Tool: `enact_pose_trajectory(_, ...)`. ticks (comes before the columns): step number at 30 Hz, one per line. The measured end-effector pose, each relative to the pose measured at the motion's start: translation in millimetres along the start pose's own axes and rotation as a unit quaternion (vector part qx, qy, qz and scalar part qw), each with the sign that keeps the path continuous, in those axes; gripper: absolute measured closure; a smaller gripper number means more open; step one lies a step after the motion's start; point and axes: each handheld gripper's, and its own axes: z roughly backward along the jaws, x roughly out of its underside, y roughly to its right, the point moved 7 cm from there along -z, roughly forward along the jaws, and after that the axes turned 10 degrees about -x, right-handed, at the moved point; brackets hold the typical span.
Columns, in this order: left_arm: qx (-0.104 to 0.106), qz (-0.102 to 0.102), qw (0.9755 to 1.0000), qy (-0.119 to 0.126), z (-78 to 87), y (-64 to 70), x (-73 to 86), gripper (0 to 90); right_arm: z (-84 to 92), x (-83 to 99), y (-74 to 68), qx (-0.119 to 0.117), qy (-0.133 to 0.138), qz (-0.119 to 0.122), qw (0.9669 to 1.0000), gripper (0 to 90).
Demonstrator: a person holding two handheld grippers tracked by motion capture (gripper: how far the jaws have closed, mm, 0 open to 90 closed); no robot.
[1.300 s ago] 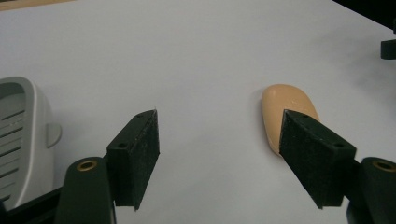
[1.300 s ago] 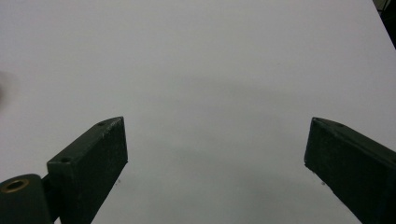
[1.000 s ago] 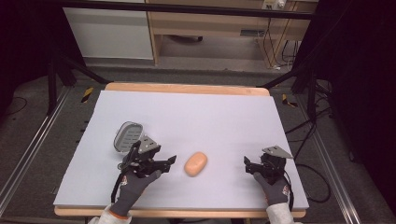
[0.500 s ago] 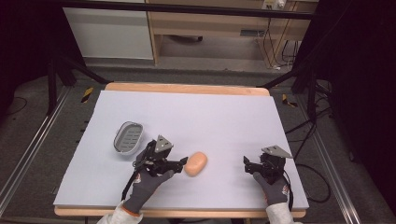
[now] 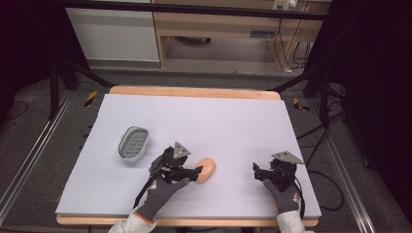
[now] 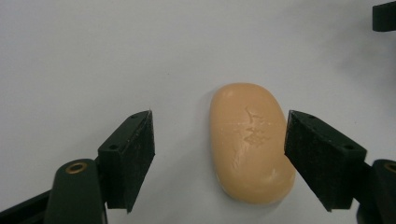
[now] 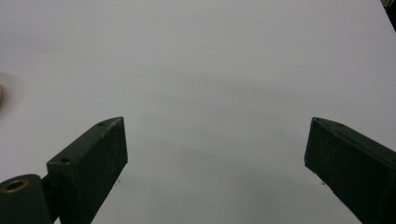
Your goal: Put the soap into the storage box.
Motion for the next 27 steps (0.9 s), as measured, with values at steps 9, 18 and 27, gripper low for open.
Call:
enact_pose_trajectory(9,0.006,-0.014,0.9998,-0.016,-13.4,11.7,2.9,22.8,-0.3,0.2,0.1,0.0,-0.001,-0.002,1.0,6.1)
enact_pose_trajectory(18,0.007,-0.022,0.9994,-0.026,-22.7,19.8,5.4,21.9,-0.8,0.6,-0.2,0.0,-0.003,-0.004,1.0,6.0)
enact_pose_trajectory(27,0.005,-0.038,0.9985,-0.04,-32.1,26.8,9.3,21.8,-1.3,1.2,-0.3,0.0,-0.007,-0.004,1.0,6.0)
